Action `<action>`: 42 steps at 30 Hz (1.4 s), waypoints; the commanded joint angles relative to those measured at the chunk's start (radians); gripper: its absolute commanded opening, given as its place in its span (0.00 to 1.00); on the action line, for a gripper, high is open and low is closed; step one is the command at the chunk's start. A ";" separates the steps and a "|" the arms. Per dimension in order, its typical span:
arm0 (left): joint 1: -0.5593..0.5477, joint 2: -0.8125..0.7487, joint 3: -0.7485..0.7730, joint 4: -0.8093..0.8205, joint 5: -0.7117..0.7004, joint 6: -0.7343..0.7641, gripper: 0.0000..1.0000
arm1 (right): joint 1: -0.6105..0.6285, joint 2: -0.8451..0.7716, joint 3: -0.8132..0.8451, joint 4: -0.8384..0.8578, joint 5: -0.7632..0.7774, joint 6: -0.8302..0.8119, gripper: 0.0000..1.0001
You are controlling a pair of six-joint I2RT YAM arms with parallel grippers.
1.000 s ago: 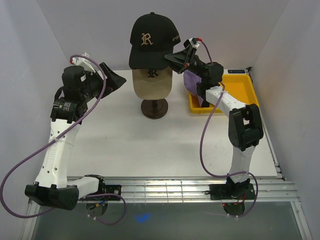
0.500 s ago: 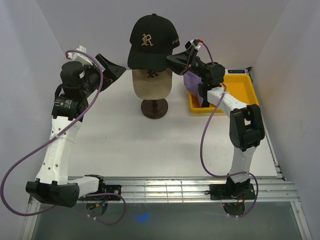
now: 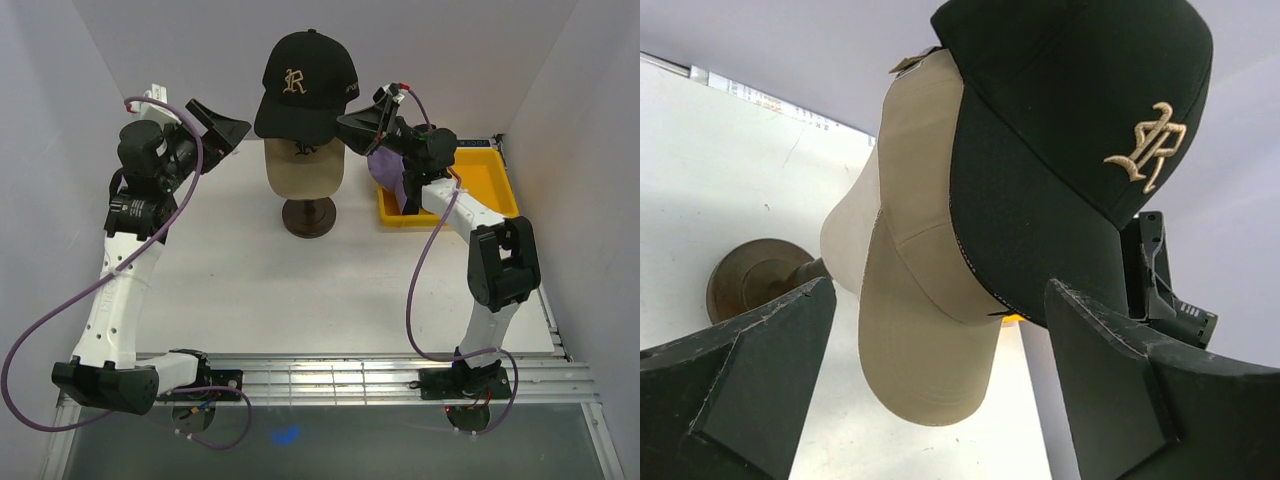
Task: Stack the hats
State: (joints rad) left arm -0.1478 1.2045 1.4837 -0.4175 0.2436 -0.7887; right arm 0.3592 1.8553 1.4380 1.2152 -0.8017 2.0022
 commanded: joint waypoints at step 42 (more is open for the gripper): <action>0.002 -0.100 -0.054 -0.035 -0.090 0.101 0.94 | 0.302 -0.458 -0.235 -0.827 0.594 -0.430 0.69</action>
State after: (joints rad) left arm -0.1478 1.1725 1.4395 -0.4038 0.2104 -0.7502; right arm 0.6369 1.3952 1.2003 0.3702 -0.3408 1.5814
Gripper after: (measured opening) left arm 0.942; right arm 0.685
